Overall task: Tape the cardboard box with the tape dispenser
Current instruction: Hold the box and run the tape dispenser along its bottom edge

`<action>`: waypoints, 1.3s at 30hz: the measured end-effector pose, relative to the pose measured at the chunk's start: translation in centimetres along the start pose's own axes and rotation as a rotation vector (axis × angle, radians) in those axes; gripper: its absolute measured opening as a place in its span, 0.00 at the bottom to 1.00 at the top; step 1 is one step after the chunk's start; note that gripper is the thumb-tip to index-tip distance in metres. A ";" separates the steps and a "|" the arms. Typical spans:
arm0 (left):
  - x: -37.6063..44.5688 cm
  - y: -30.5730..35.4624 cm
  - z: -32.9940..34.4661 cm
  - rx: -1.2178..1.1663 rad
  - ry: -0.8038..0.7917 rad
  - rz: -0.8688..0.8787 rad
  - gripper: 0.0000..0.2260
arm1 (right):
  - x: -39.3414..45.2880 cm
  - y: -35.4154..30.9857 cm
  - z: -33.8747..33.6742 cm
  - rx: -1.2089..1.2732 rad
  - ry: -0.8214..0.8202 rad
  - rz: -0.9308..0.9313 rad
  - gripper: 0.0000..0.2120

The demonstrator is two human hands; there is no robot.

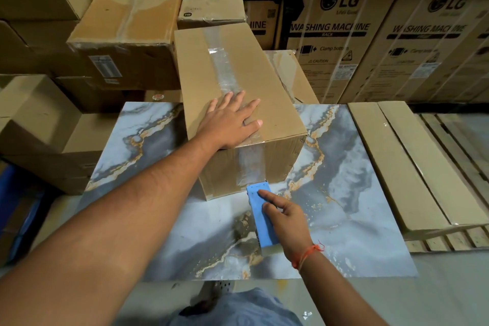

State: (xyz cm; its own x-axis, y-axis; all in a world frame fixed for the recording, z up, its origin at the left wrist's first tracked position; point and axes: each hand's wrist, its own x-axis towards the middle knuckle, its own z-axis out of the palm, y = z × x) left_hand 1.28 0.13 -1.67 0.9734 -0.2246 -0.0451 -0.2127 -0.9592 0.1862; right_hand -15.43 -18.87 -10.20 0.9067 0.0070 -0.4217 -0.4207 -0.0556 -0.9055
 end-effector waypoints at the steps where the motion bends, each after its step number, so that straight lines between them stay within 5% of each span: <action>1: 0.0 0.0 0.0 0.002 0.001 0.001 0.30 | 0.2 -0.2 0.2 0.002 0.010 0.015 0.13; 33: 0.0 -0.1 0.1 -0.006 0.017 0.005 0.30 | 4.6 -7.1 0.8 -0.093 -0.030 0.399 0.15; 37: 0.0 -0.1 0.1 -0.021 0.020 0.003 0.30 | 5.1 -2.9 -0.2 -0.274 -0.074 0.431 0.24; 39: 0.1 -0.1 0.1 -0.015 0.030 0.000 0.30 | 3.2 -0.2 -0.2 -0.294 -0.012 0.371 0.18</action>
State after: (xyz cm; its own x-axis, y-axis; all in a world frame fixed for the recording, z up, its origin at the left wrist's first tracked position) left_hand 1.40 0.16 -1.82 0.9755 -0.2194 -0.0157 -0.2119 -0.9565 0.2005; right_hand -12.47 -19.06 -11.32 0.6958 -0.0552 -0.7161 -0.6882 -0.3366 -0.6427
